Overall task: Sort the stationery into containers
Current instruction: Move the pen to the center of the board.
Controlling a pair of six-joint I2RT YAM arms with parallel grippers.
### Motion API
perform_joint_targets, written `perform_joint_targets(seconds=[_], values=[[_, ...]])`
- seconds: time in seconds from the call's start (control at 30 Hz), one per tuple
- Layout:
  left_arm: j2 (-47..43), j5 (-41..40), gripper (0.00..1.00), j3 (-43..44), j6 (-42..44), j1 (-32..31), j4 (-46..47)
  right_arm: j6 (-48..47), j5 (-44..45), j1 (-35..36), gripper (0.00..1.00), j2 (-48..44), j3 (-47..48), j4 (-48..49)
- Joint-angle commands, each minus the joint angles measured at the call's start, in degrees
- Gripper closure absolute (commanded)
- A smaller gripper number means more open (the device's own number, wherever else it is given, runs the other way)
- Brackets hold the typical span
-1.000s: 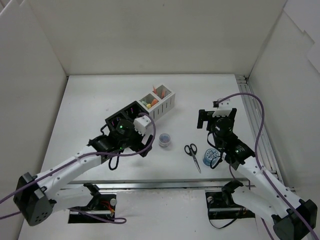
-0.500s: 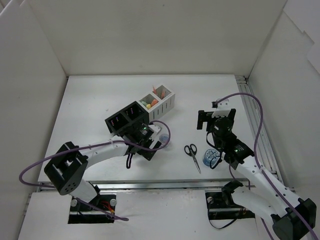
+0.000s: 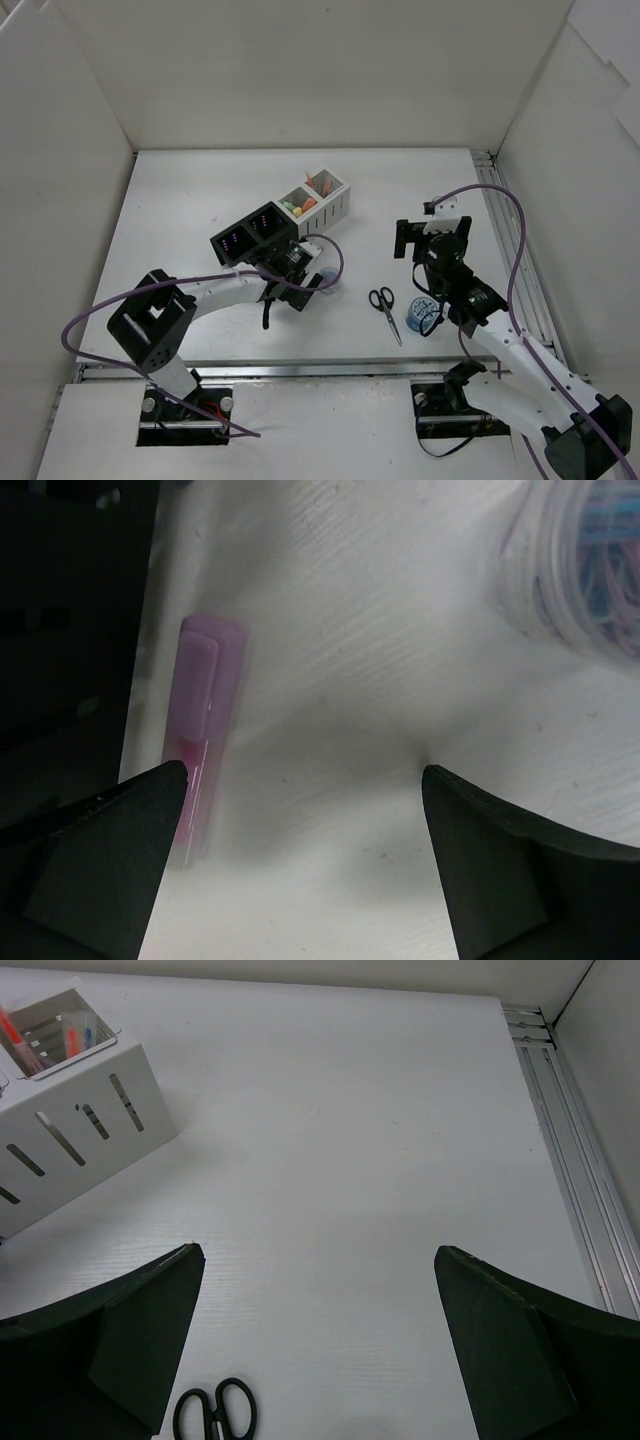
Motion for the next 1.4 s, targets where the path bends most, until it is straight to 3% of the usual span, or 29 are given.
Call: perform_joint_targets(seconds=[0.0, 0.77, 1.07, 1.37], values=[[1.07, 0.59, 0.00, 3.32, -0.21, 1.49, 1.33, -0.92, 1.52, -0.19, 0.02, 0.43, 2.96, 3.01], [6.26, 4.98, 0.02, 4.64, -3.90, 4.21, -2.18, -1.62, 2.05, -0.28, 0.02, 0.60, 2.60, 3.71], [5.56, 5.87, 0.30, 4.38, -6.10, 0.44, -4.47, -1.53, 1.70, -0.36, 0.02, 0.43, 2.52, 4.06], [1.34, 8.51, 0.34, 5.87, -5.93, -5.45, -5.79, -1.45, 1.78, -0.36, 0.02, 0.34, 2.34, 4.06]])
